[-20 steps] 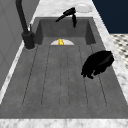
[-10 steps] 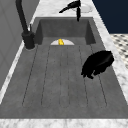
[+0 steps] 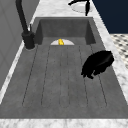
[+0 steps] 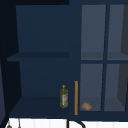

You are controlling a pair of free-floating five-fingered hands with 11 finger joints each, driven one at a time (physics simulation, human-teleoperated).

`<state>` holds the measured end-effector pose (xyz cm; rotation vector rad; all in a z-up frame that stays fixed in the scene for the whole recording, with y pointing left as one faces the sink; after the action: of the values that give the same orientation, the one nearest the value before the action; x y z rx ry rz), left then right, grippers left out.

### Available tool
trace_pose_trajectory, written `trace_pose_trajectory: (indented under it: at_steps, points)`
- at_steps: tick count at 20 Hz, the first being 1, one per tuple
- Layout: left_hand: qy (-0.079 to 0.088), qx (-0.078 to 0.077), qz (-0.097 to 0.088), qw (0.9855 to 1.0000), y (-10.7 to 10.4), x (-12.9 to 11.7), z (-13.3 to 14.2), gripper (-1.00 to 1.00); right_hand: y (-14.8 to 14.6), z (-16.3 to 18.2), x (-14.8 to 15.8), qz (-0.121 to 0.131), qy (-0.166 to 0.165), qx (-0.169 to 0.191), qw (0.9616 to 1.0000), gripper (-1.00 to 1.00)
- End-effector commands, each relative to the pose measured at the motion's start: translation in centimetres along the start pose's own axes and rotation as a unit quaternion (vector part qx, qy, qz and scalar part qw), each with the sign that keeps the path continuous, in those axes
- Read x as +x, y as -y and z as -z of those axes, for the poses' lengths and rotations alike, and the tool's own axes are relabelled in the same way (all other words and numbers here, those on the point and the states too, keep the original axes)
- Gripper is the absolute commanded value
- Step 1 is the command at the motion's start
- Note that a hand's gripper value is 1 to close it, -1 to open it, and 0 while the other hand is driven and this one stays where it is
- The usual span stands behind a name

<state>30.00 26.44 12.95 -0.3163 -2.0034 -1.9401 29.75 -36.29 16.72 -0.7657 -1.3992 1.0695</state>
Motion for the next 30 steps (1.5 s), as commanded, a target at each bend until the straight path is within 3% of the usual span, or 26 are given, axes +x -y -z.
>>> trace_pose_trajectory:
  at_steps: [1,4,7,10,16,25,30]
  points:
    - [0.000,0.000,0.000,1.0000,0.0,0.0,0.0,0.00,-0.2,-3.1,0.5,-0.005,0.005,-0.014,0.9999,-1.00]
    - [0.000,0.000,0.000,1.0000,0.0,0.0,0.0,0.00,0.1,-5.1,1.0,-0.005,0.003,-0.040,0.9992,-1.00]
    - [0.000,0.000,0.000,1.0000,0.0,0.0,0.0,0.00,1.3,-5.1,2.2,-0.040,0.010,-0.045,0.9981,-1.00]
    - [0.000,0.000,0.000,1.0000,0.0,0.0,0.0,0.00,2.1,-6.2,2.7,-0.047,0.011,-0.048,0.9977,-1.00]
    - [0.000,0.000,0.000,1.0000,0.0,0.0,0.0,0.00,4.7,-7.1,2.4,-0.017,0.013,-0.034,0.9992,-1.00]
    - [0.000,0.000,0.000,1.0000,0.0,0.0,0.0,0.00,5.8,-7.1,-0.6,0.001,0.077,-0.038,0.9963,-1.00]
    - [0.000,0.000,0.000,1.0000,0.0,0.0,0.0,0.00,5.7,-5.0,-0.6,-0.010,0.058,-0.033,0.9977,-1.00]
